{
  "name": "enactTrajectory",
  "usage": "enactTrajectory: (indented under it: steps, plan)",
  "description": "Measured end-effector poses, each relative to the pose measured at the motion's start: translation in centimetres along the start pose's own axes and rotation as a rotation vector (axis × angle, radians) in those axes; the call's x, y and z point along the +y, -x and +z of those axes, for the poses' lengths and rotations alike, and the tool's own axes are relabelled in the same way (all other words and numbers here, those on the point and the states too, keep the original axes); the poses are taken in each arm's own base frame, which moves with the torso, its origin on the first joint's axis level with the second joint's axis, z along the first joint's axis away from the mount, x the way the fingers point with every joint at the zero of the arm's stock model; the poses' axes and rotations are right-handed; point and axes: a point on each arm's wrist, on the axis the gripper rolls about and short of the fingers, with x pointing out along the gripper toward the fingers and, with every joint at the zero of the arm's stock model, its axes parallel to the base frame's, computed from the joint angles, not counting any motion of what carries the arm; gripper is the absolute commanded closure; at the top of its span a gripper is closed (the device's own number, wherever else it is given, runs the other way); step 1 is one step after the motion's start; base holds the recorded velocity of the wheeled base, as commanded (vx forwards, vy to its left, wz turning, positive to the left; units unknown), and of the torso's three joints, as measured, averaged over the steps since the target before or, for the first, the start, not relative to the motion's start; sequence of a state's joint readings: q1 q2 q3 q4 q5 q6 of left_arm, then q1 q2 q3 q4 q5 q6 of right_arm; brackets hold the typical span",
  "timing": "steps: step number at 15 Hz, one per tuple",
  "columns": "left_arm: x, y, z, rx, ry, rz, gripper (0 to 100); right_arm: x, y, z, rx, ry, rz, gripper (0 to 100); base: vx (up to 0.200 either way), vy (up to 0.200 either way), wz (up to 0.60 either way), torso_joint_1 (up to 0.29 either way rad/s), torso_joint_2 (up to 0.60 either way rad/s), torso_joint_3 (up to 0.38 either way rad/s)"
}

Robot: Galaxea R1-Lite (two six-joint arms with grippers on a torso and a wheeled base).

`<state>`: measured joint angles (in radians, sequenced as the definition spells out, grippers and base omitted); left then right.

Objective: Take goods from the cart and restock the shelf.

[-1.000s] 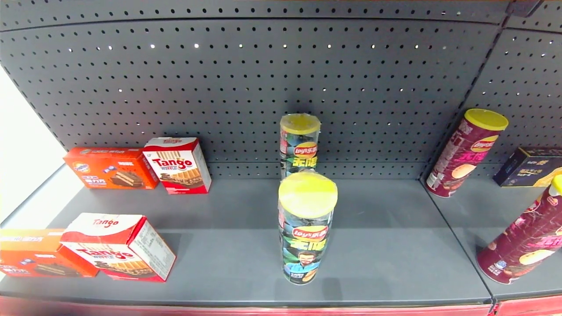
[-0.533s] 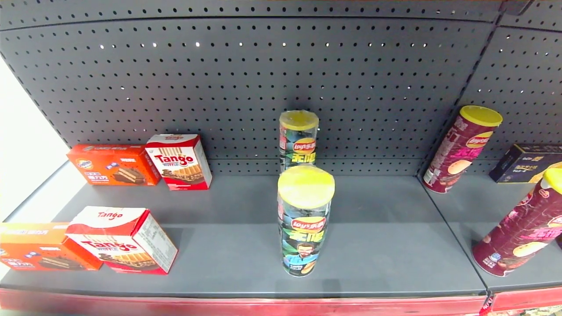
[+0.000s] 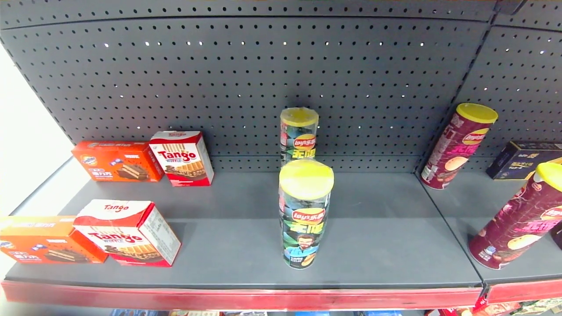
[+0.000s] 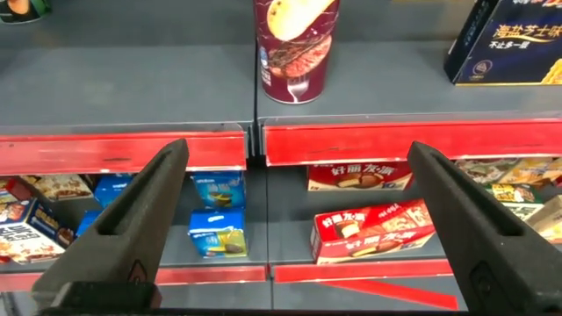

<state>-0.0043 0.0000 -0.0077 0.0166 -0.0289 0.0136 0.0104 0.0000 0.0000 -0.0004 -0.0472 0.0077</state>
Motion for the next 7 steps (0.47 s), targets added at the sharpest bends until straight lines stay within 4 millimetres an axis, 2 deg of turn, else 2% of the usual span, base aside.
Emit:
enactTrajectory:
  steps: [7]
  plan:
    - [0.0, 0.0, 0.0, 0.0, 0.0, 0.0, 0, 0.0, 0.01, 0.02, 0.0, 0.0, 0.0, 0, 0.0, 0.0, 0.0, 0.0, 0.0, 0.0]
